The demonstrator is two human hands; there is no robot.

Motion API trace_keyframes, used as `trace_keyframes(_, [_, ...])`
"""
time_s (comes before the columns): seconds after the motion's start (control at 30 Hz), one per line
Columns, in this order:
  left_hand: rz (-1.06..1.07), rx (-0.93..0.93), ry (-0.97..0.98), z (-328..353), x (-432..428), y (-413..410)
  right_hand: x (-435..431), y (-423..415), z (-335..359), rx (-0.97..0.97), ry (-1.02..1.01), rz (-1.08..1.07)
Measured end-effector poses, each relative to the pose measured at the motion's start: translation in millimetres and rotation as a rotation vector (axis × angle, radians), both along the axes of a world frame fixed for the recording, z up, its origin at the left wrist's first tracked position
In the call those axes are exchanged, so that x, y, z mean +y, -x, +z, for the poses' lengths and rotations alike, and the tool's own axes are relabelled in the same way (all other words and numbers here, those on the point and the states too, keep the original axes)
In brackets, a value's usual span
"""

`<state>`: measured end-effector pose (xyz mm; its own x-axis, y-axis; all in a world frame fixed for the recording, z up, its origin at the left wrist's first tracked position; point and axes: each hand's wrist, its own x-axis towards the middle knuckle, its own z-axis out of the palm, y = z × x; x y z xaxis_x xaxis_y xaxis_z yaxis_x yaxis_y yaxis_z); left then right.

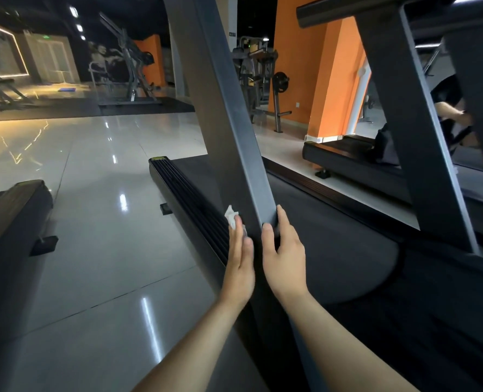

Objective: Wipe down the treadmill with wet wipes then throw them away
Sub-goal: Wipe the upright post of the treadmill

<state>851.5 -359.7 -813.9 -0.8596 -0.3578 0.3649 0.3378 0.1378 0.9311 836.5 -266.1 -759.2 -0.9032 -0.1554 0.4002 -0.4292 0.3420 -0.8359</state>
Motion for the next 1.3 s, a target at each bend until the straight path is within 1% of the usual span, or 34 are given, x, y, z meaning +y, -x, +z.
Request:
trace_keyframes(0.1, [0.006,0.006,-0.091,-13.6,12.4,-11.9,0.7,-5.1,-7.9,0.031,-0.016,-0.010])
trace_keyframes(0.17, [0.045,0.036,-0.085,-8.9,14.5,-15.6,3.9,-8.4,-15.2,0.070,-0.050,-0.027])
trace_keyframes(0.3, [0.036,0.081,0.075,14.6,18.7,-19.6,17.5,-11.4,-23.2,0.047,0.007,0.004])
trace_keyframes(0.37, [0.050,0.105,0.161,14.3,17.8,-17.2,25.1,-11.9,-27.0,0.037,0.042,-0.004])
trace_keyframes(0.43, [0.067,0.118,0.206,3.7,15.5,-13.9,33.6,-15.2,-35.5,0.027,0.043,-0.016])
trace_keyframes(0.5, [0.061,0.083,0.157,-12.6,18.7,-14.2,41.6,-24.4,-47.4,-0.023,0.020,-0.002])
trace_keyframes(0.6, [0.058,-0.031,-0.027,-49.3,30.3,-20.8,53.0,-42.3,-68.6,-0.105,-0.005,-0.005])
trace_keyframes(0.67, [0.066,-0.100,-0.088,-70.5,40.2,-26.9,58.2,-49.5,-77.4,-0.142,-0.024,-0.006])
trace_keyframes(0.73, [0.073,-0.160,-0.140,-77.4,48.7,-32.5,61.7,-50.9,-80.7,-0.170,-0.020,-0.001])
trace_keyframes(0.8, [0.080,-0.168,-0.150,-71.5,55.0,-35.9,62.8,-50.4,-80.7,-0.185,0.012,-0.015])
trace_keyframes(0.87, [0.078,-0.112,-0.093,-60.4,60.1,-38.0,61.3,-51.3,-80.1,-0.193,0.043,-0.040])
trace_keyframes(1.03, [0.102,0.077,0.207,-36.8,63.7,-35.8,62.4,-50.4,-81.7,-0.217,0.118,-0.068])
trace_keyframes(1.13, [0.084,0.107,0.303,-44.2,62.9,-35.4,63.4,-47.5,-84.5,-0.221,0.133,-0.083])
trace_keyframes(1.2, [0.090,0.087,0.255,-55.2,67.1,-35.4,63.3,-48.0,-86.8,-0.216,0.136,-0.084])
trace_keyframes(1.3, [0.068,-0.004,0.071,-78.6,73.5,-38.6,64.8,-49.3,-89.2,-0.212,0.139,-0.089])
